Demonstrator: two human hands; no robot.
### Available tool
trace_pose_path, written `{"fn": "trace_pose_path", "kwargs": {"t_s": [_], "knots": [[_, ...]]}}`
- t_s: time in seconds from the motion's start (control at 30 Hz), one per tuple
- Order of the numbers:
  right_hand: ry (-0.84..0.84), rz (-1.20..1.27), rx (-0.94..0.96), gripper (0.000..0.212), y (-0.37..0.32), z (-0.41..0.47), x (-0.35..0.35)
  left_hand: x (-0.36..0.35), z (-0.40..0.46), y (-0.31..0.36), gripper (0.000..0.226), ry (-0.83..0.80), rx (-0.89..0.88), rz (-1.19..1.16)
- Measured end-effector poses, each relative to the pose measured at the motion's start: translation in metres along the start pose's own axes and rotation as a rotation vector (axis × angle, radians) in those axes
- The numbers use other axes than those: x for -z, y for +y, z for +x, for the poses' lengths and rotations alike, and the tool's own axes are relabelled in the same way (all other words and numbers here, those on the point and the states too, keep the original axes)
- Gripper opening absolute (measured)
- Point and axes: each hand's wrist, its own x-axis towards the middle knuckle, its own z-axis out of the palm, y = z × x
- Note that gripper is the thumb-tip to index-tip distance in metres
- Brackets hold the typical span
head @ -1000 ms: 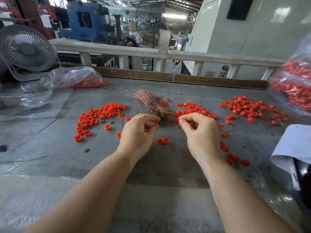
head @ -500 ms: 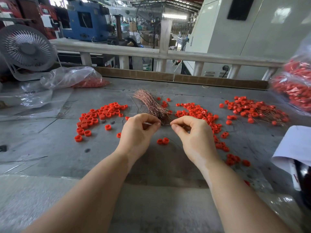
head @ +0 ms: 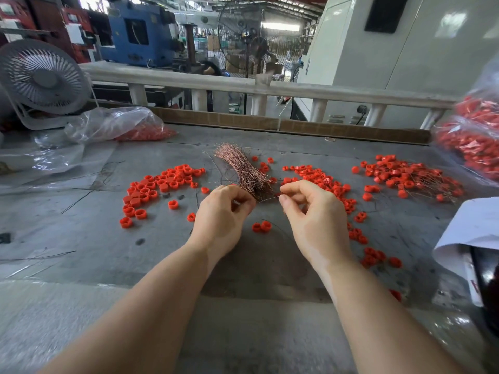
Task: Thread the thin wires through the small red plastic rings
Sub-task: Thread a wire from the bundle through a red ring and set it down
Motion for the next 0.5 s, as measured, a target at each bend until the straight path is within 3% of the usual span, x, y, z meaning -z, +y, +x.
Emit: {"fn": "trace_pose_path", "kwargs": {"t_s": [0.2,0.4,0.5], "knots": [[0.022,0.002,0.125,0.014,-0.0017,-0.0011,0.0004,-0.0008,-0.0008,0.0011,0.004,-0.003,0.012,-0.015],[-0.174,0.011,0.139,0.018,-0.0042,-0.0030,-0.0035,-0.0015,-0.0022,0.0048,0.015,-0.032,-0.032,-0.092],[-0.169,-0.019,0.111,0.014,-0.0014,-0.0028,-0.0026,-0.0022,-0.0033,0.0054,0.020,-0.062,0.000,-0.186]]}}
